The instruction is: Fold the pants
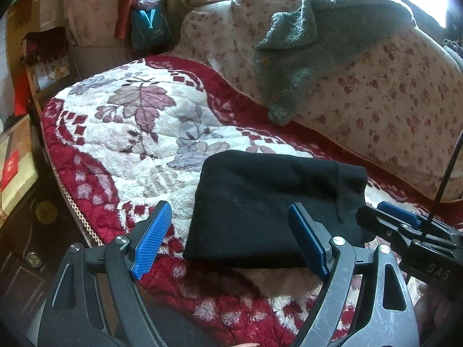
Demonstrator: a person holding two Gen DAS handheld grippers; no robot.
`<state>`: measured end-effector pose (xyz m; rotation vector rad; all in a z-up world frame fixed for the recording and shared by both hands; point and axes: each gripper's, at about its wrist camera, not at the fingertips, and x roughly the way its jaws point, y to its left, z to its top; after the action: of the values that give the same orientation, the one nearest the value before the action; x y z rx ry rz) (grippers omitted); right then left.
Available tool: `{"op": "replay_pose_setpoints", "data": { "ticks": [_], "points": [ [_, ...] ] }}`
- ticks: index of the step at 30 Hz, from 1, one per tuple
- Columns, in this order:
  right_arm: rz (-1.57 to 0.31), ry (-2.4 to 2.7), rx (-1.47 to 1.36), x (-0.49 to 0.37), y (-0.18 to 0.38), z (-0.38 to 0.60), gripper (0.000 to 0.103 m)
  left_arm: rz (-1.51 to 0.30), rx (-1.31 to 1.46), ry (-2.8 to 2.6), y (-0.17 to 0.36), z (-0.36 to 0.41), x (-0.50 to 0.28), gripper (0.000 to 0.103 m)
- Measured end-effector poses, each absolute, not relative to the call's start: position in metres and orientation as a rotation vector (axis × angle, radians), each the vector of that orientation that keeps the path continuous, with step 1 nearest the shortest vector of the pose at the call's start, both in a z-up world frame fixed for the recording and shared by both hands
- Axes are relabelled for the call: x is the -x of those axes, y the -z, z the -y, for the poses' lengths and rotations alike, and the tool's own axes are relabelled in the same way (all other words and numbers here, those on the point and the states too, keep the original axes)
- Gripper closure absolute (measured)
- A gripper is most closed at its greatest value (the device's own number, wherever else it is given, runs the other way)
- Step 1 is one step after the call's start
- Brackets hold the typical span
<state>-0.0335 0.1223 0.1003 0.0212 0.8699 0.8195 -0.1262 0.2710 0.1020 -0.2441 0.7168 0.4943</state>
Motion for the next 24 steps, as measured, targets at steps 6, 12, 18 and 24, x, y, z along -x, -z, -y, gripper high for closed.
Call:
{"op": "replay_pose_setpoints", "data": {
  "ticks": [6, 12, 18, 24],
  "points": [
    [-0.872, -0.826, -0.016, 0.0353, -0.1006, -0.1233, 0.047, -0.719, 0.253, -0.499, -0.103, -0.2688, 0.1275, 0.02],
    [-0.874, -0.824, -0.014, 0.0354, -0.1003, -0.124, 0.046, -0.72, 0.251, -0.499, -0.1023, -0.2688, 0.127, 0.02],
    [-0.879, -0.826, -0.004, 0.0352, -0.0994, -0.1249, 0.046, -0.727, 0.257, -0.5, -0.1009, -0.2692, 0.1276, 0.02],
    [-0.884, -0.833, 0.006, 0.0356, -0.0995, -0.1278, 0.046, -0.728, 0.258, -0.499, -0.1005, -0.2697, 0.1275, 0.02]
  ]
}}
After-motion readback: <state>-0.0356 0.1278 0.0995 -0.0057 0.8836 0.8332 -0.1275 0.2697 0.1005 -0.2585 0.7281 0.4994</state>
